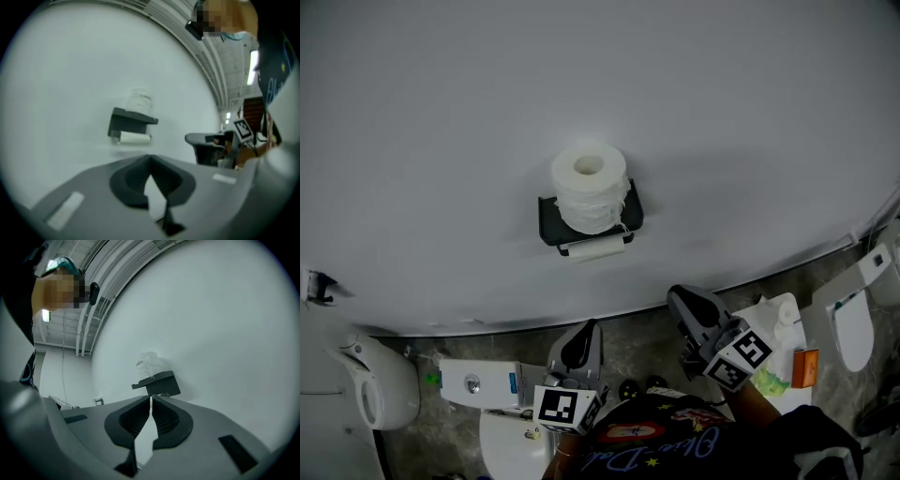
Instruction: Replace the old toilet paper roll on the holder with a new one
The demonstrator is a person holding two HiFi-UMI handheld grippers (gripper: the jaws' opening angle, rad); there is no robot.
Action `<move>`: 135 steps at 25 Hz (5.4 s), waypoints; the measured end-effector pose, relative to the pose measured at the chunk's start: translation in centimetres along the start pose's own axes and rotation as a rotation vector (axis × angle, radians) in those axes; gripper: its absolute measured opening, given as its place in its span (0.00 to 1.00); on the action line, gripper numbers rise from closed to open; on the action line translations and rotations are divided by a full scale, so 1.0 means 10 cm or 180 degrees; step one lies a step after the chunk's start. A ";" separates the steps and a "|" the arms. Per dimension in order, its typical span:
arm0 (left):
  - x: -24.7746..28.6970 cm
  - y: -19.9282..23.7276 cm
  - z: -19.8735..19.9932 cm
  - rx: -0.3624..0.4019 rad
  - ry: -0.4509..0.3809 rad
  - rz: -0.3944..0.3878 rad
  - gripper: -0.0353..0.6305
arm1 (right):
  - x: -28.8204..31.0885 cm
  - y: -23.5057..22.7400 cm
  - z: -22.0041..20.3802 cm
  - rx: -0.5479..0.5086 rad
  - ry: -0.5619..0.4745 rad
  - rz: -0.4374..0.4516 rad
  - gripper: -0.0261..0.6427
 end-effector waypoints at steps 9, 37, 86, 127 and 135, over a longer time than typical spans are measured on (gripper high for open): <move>0.42 0.15 0.04 -0.1348 -0.0137 -0.0176 0.15 | -0.06 -0.05 0.17 -0.0130 -0.0050 -0.0083 0.06; 1.40 0.35 0.10 -0.3747 -0.0597 -0.0591 0.32 | -0.87 -0.28 0.37 -0.0208 -0.0138 -0.0982 0.06; 0.44 0.05 0.25 -0.0208 -0.0371 0.0054 0.32 | -0.51 -0.19 0.10 0.0110 0.0000 -0.0500 0.06; 0.04 0.20 0.31 0.0040 -0.0545 0.0461 0.33 | 0.69 0.18 1.13 -0.1741 0.0760 0.1238 0.06; 0.17 0.34 0.34 0.0017 -0.0522 0.0451 0.33 | 1.34 0.38 1.50 -0.2633 0.1659 0.1901 0.27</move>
Point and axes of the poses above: the fingertips, and each gripper's own axes: x forward along the fingers, y to its left, z out of its top, the point moved 5 cm from there along -x, backward along the fingers, and after that the axes turned 13 degrees about z, right-handed, at the moved point
